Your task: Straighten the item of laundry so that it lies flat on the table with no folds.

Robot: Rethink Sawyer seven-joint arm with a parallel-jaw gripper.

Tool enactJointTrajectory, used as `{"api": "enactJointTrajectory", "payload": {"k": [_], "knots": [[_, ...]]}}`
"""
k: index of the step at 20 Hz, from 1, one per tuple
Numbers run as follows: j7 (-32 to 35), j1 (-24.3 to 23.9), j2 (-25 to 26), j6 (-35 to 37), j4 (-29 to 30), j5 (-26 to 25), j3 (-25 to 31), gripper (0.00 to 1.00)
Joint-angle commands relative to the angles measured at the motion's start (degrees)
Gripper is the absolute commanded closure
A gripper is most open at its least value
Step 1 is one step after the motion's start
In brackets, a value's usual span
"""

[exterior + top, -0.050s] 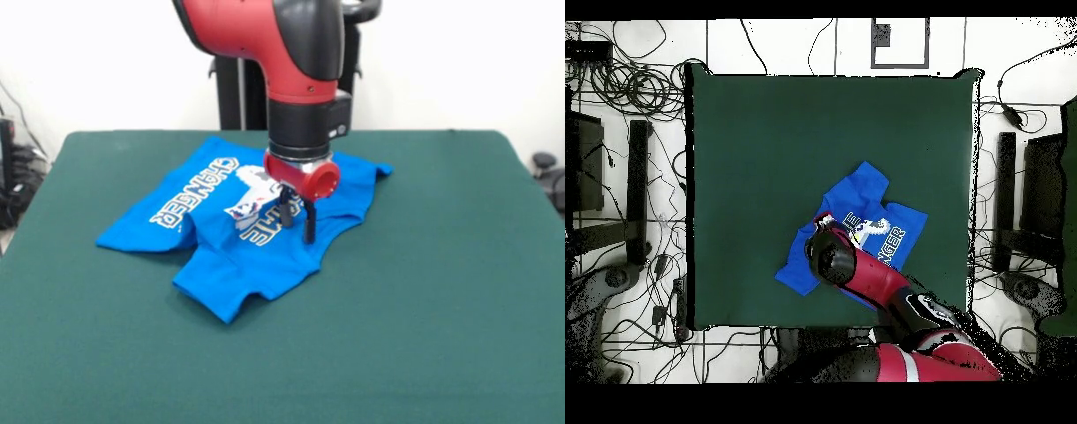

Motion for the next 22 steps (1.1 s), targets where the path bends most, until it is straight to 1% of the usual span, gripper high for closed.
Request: {"api": "enactJointTrajectory", "payload": {"k": [1,7,14,17,22], "knots": [[4.47,1.68,7.87,0.39,-11.15,1.34,1.51,0.00],[4.43,1.47,8.86,0.64,-12.58,1.12,1.64,0.00],[5.29,3.74,10.16,1.60,-15.01,2.85,1.05,0.00],[5.59,6.40,9.87,4.01,-16.73,4.83,-1.02,0.00],[6.45,10.60,11.09,9.73,-21.71,7.74,-4.18,0.00]]}}
